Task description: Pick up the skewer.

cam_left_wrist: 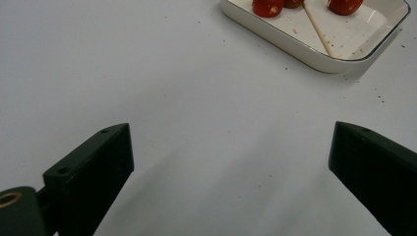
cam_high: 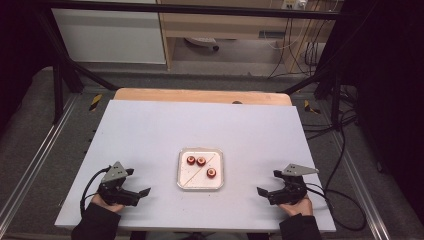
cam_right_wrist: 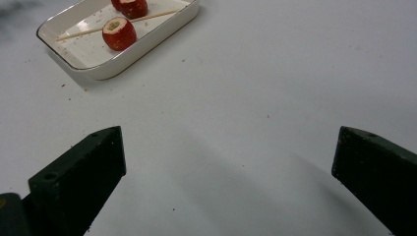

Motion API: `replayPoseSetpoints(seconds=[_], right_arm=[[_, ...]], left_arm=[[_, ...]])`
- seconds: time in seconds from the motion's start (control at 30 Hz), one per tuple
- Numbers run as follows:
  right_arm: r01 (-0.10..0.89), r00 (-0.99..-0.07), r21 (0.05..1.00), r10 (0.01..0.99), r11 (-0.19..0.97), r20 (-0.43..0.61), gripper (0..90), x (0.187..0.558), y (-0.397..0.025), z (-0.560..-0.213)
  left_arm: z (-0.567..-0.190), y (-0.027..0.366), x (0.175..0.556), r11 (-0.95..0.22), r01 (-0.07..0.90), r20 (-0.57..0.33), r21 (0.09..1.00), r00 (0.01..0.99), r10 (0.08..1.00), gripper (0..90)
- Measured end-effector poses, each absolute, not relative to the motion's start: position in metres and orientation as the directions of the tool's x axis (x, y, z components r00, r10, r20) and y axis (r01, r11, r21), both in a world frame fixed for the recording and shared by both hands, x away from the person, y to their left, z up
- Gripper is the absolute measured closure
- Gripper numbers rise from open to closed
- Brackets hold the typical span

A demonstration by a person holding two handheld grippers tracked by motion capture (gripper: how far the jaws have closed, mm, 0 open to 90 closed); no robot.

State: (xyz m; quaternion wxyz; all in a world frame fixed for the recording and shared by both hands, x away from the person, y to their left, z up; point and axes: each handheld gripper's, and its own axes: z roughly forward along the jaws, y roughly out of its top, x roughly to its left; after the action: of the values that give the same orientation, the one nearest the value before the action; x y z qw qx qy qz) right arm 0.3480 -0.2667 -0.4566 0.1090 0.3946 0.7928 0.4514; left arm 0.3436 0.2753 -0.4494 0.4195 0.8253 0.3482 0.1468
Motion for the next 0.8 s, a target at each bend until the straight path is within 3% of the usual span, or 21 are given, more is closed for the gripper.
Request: replayPoseSetpoints(seconds=[0.8], right_arm=[[0.522, -0.666, 0.809, 0.721, 0.269, 0.19, 0.5, 0.348, -0.266, -0.456]], left_arm=[[-0.446, 0.258, 0.345, -0.42, 0.458, -0.052, 0.784, 0.722, 0.69, 3.2]])
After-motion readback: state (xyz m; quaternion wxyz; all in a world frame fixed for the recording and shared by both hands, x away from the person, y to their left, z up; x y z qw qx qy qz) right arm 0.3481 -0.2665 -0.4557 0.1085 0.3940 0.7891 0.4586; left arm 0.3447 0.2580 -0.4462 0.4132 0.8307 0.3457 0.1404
